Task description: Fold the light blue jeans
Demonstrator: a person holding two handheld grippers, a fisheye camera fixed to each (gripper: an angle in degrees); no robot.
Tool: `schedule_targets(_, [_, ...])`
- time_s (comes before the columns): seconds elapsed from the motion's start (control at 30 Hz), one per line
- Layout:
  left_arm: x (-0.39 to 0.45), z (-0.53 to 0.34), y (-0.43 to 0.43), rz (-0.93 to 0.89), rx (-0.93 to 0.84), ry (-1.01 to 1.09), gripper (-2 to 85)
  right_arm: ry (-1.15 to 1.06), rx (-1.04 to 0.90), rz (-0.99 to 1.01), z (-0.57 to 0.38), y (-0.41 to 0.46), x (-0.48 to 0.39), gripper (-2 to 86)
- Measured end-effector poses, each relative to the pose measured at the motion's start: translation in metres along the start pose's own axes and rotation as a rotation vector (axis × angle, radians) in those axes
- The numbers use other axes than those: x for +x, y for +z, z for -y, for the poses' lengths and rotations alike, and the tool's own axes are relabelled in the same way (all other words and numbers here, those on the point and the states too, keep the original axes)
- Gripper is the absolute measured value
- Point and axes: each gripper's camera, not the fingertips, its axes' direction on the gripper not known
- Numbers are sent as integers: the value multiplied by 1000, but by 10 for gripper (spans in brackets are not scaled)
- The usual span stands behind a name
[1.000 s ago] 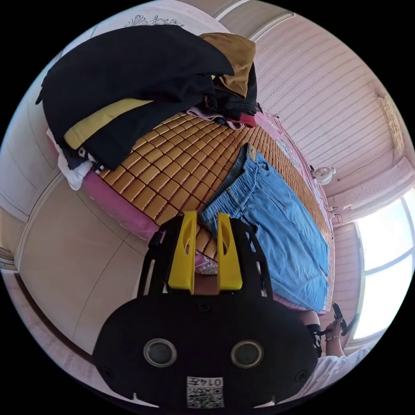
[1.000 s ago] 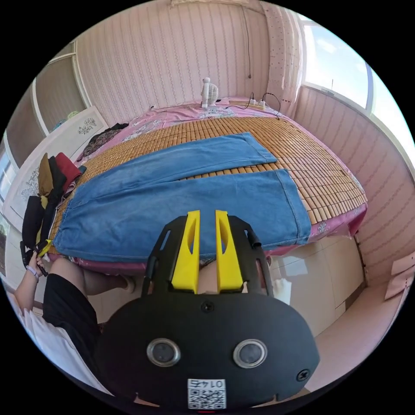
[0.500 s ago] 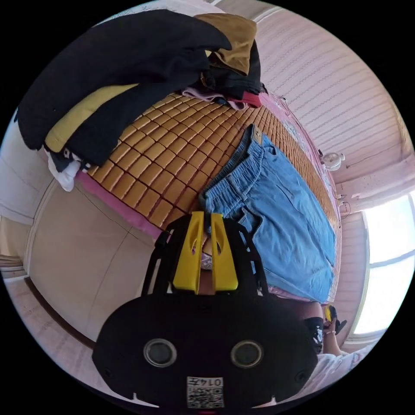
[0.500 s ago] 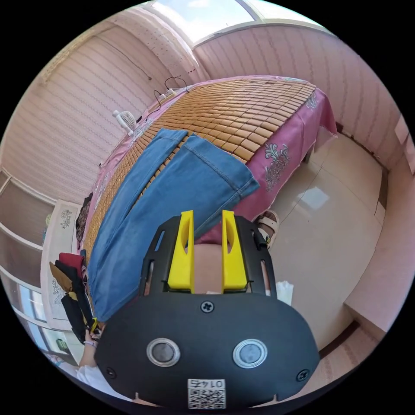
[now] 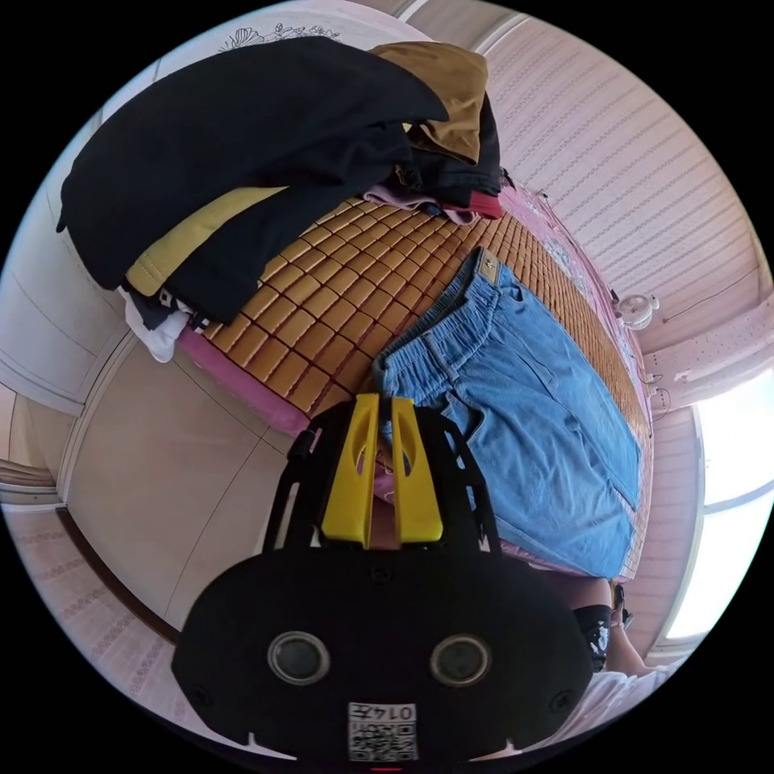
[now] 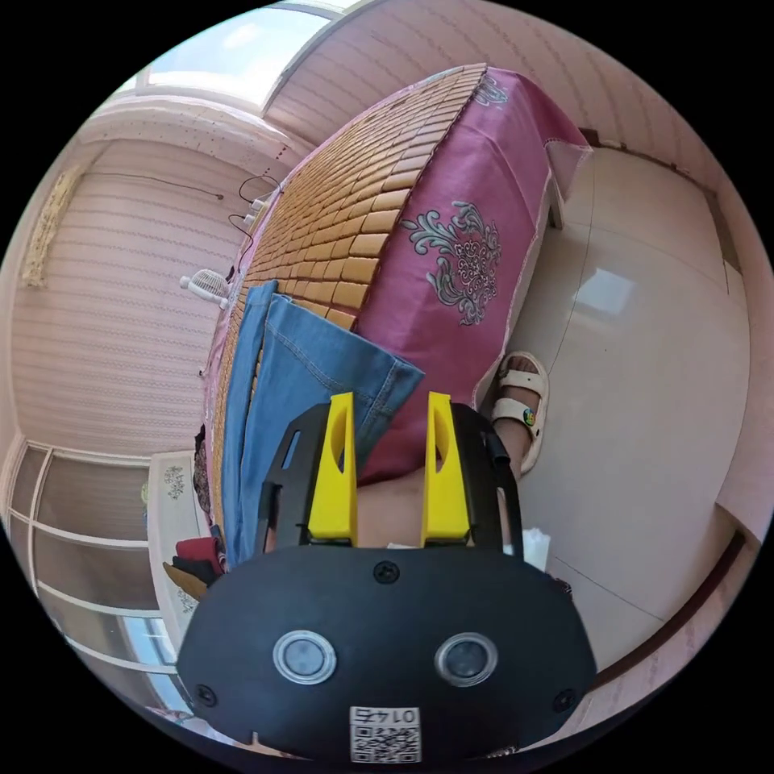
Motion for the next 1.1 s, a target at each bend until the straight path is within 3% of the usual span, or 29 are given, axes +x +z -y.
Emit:
schedule_targets(0.37, [28, -1, -21, 50, -10, 123, 8, -17, 56, 319, 13, -37, 26, 15])
schedule_targets(0.63, [45, -9, -50, 23, 1, 220, 6, -222, 75, 280, 12, -89, 0, 7])
schedule_targets(0.77, [39, -37, -63, -4, -7, 206, 7, -293, 71, 152, 1, -103, -10, 6])
schedule_targets(1.1, [35, -71, -90, -101, 64, 186, 4, -354, 107, 98, -1, -104, -56, 6])
